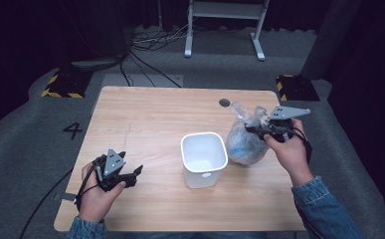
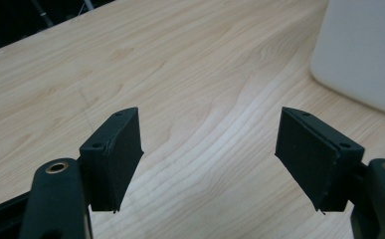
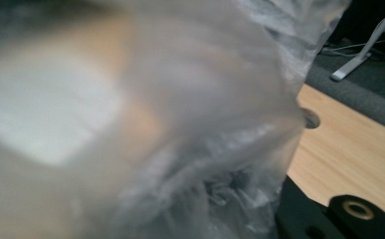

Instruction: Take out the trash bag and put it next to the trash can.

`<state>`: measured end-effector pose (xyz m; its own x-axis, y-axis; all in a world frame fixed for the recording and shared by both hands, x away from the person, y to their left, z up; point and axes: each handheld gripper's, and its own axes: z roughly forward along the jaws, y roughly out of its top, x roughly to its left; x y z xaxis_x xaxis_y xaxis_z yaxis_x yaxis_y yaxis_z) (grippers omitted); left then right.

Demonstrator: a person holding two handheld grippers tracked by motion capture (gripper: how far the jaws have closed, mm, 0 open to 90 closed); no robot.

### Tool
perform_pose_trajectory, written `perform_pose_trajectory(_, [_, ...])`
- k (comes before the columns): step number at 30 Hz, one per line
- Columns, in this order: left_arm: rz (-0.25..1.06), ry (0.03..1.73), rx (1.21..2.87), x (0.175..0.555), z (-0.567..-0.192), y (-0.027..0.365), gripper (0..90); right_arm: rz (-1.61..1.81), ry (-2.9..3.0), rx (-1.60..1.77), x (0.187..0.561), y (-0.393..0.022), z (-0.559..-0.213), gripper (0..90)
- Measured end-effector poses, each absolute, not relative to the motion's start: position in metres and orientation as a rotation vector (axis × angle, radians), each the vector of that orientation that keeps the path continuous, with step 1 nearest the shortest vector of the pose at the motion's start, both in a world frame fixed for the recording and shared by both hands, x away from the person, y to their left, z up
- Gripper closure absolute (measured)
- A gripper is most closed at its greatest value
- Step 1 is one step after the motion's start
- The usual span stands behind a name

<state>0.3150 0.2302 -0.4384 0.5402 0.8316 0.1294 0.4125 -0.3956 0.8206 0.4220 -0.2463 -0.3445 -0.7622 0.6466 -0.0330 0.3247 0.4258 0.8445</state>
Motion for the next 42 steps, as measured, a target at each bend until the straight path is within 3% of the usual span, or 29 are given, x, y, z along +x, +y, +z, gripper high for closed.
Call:
perform_pose_trajectory(9, [0.682,1.044,2.004,0.309,-0.445,0.238,26.3,1.277,2.399,0.845,0.431,-0.231,-0.373,85.4])
perform_pose_trajectory(14, [0.679,1.045,2.005,0.309,-0.447,0.238,26.2,1.309,2.394,0.87,0.431,-0.231,-0.379,79.5])
perform_pose_trajectory(18, [0.674,1.043,2.003,0.311,-0.447,0.238,26.3,1.326,2.37,0.902,0.428,-0.234,-0.379,65.4])
perform_pose_trajectory(21, [0.665,1.038,2.006,0.312,-0.448,0.235,26.3,1.358,2.304,0.914,0.421,-0.236,-0.374,45.9])
perform_pose_trajectory(25, [0.651,1.022,2.007,0.314,-0.448,0.231,26.3,1.368,2.264,0.92,0.414,-0.241,-0.369,36.2])
perform_pose_trajectory(42, [0.629,1.035,1.983,0.313,-0.447,0.232,26.3,1.389,2.24,0.905,0.37,-0.289,-0.355,18.5])
